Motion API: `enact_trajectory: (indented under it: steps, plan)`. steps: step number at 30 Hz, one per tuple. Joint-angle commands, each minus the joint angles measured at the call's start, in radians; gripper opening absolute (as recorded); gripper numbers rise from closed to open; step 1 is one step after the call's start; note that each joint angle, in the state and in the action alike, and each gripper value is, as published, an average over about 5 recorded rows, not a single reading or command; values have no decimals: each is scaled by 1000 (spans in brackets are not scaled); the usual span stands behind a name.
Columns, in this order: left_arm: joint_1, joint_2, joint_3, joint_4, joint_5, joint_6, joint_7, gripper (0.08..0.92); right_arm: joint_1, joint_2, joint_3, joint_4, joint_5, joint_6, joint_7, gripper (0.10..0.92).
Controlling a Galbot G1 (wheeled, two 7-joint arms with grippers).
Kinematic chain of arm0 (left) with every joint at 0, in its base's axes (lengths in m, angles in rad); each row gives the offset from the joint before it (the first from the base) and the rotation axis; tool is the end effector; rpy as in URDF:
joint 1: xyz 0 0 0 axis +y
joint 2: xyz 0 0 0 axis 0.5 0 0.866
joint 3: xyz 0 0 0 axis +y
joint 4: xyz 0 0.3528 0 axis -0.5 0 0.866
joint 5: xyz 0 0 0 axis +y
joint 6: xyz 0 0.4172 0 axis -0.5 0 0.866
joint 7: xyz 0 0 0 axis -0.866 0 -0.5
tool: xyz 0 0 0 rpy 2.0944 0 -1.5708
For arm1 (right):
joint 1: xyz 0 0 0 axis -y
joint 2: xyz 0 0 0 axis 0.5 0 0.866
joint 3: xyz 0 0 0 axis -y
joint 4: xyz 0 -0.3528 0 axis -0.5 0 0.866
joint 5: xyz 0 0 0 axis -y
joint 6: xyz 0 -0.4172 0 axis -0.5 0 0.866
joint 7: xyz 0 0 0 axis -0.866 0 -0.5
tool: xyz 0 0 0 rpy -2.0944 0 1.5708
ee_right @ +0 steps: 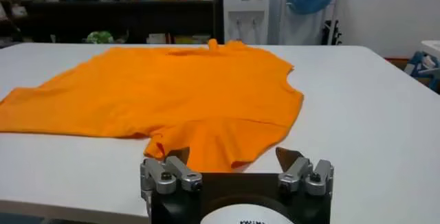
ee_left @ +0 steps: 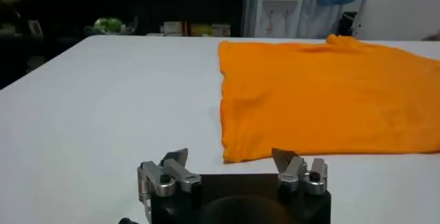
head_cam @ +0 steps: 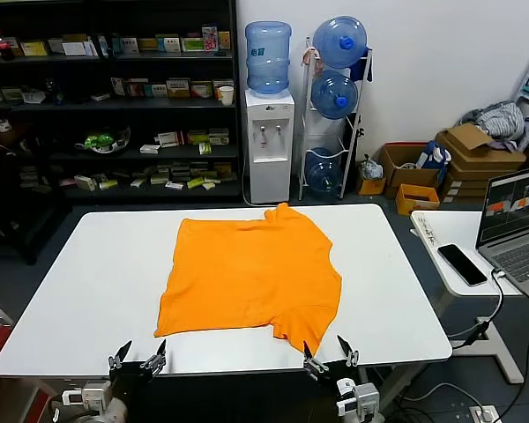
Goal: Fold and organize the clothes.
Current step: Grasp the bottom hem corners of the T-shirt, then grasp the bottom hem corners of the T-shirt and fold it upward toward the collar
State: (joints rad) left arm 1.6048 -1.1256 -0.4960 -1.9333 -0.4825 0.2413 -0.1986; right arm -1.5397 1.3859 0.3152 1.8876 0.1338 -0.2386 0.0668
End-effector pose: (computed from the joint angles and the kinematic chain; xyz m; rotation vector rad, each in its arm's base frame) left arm 0.2306 0.0785 -0.3672 0.0216 -2.6529 0.0308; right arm 0.2311 0.0396 -0.3897 0.2598 -2.6817 0.0001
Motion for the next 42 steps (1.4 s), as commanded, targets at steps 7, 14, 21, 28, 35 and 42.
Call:
enact_trajectory:
  steps: [7,14,21,28,35,42]
  plan:
    - [-159,-9,53,172,0,-25,40,823,154,41,-39,-164,12,22,25,823]
    - [-214,-19,72,260,17,-44,48,739,216,79,-55,-273,-5,17,31,795]
    - [-192,-20,73,254,33,-70,47,532,177,69,-64,-258,-43,65,16,600]
    - [-188,-31,82,269,60,-140,74,333,139,52,-64,-212,-46,80,25,401]
    - [-159,-32,81,232,70,-186,70,137,86,28,-59,-142,-30,85,48,202]
    - [-32,7,57,57,42,-178,26,92,-51,-44,-52,17,17,87,95,125]
